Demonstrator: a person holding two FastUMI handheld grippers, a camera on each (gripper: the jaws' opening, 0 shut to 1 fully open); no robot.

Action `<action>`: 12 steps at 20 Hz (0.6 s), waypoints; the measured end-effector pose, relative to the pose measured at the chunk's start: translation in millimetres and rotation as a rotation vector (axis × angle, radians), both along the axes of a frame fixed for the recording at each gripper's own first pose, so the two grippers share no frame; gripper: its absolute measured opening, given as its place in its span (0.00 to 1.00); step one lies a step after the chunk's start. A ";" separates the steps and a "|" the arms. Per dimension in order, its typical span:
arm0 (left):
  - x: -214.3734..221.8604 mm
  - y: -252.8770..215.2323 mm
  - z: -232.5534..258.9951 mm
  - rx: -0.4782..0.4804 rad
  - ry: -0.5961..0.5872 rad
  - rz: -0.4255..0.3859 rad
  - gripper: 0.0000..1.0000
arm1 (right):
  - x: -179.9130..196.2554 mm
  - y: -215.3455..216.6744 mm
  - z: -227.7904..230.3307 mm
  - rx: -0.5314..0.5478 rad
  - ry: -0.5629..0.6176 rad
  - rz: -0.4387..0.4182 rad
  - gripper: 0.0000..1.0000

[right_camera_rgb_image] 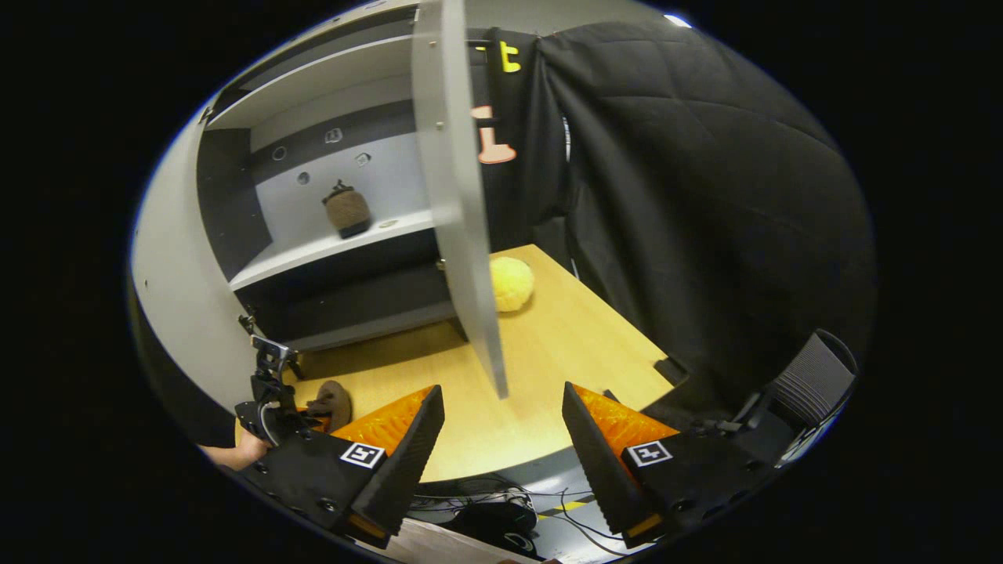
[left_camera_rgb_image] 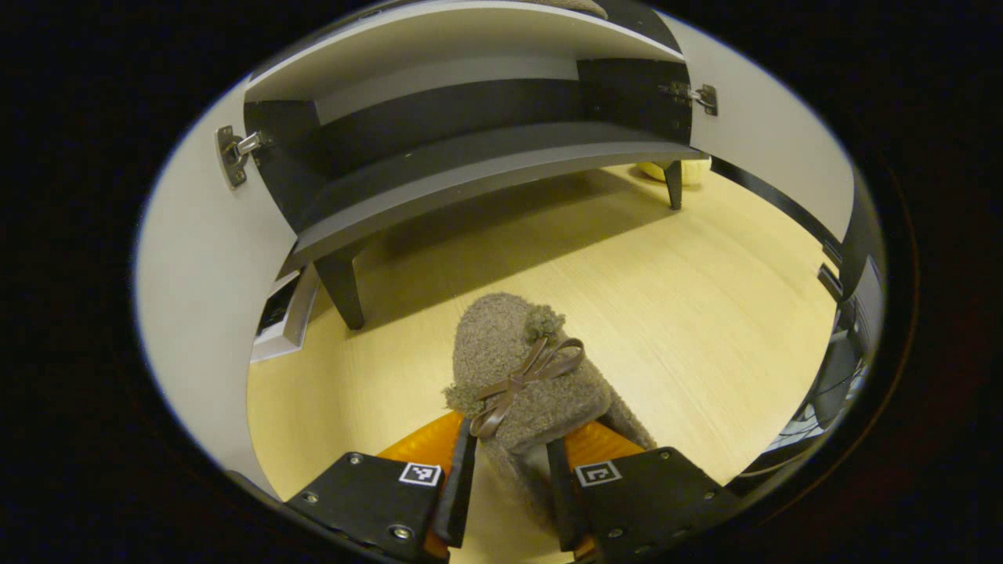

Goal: Grab one shoe with the right hand and put it into the shoe cabinet, grab the other shoe with the left hand and put it into the shoe cabinet; then close the right door with the right hand and the left door with the left hand.

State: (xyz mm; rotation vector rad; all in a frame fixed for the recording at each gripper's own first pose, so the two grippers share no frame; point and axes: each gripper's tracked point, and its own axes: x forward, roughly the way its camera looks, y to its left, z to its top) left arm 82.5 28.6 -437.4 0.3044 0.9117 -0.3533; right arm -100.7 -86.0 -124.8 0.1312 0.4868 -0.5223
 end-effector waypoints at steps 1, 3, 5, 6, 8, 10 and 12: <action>3.5 4.7 -0.6 0.028 -0.021 0.006 0.47 | -6.7 -10.0 -1.7 -0.002 -0.007 -0.036 0.96; 4.7 9.2 -6.2 0.052 0.001 0.030 0.25 | -15.7 -30.0 7.1 0.002 -0.043 -0.099 0.96; 6.0 10.9 -6.2 0.067 -0.009 0.033 0.21 | -21.4 -49.1 7.6 -0.009 -0.045 -0.137 0.96; 10.0 15.6 -6.2 0.097 -0.014 0.062 0.20 | -20.3 -57.6 10.7 -0.020 -0.047 -0.142 0.96; 4.2 10.0 -0.7 0.089 0.012 0.105 0.02 | -16.4 -77.4 19.6 -0.041 -0.061 -0.142 0.93; 4.3 9.5 3.0 0.076 0.044 0.150 0.02 | -7.3 -94.5 27.8 -0.036 -0.076 -0.127 0.96; 7.3 8.1 8.0 0.067 0.040 0.189 0.02 | 3.4 -111.1 31.7 -0.049 -0.086 -0.094 0.96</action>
